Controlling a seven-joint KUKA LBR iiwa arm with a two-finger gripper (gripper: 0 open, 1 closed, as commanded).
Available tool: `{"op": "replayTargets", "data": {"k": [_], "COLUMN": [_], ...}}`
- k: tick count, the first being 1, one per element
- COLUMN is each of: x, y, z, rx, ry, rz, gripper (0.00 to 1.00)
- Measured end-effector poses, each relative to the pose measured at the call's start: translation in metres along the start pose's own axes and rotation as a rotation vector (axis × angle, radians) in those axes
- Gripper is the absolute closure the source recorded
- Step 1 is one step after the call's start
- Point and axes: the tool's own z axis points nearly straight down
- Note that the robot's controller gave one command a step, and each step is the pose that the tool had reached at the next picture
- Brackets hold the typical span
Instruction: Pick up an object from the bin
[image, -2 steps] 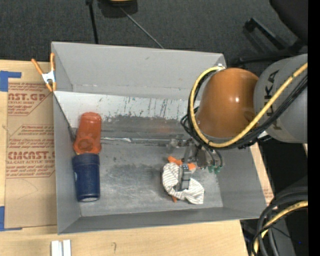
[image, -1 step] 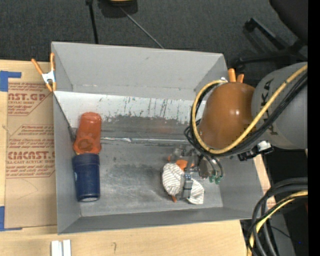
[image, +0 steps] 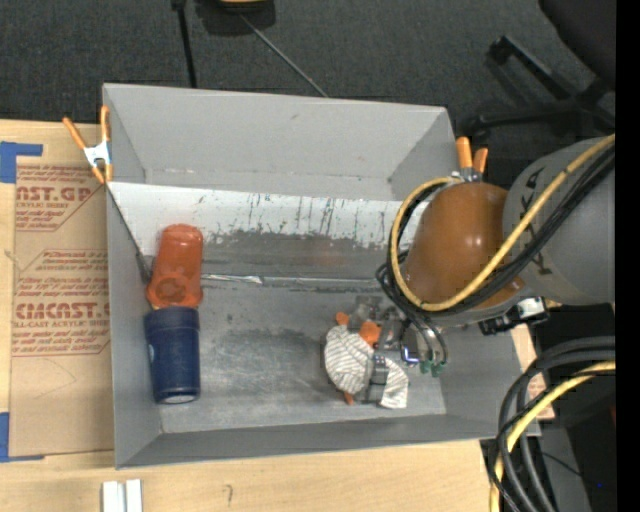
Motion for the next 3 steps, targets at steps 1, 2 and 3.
{"op": "replayTargets", "data": {"k": [1, 2, 3], "x": [-0.002, 0.003, -0.014], "y": [-0.009, -0.016, -0.019], "z": [0.019, 0.029, 0.072], "rx": [0.002, 0.002, 0.001], "ry": [0.0, 0.012, -0.001], "rz": [0.021, -0.1, -0.124], "gripper": [0.0, 0.0, 1.0]}}
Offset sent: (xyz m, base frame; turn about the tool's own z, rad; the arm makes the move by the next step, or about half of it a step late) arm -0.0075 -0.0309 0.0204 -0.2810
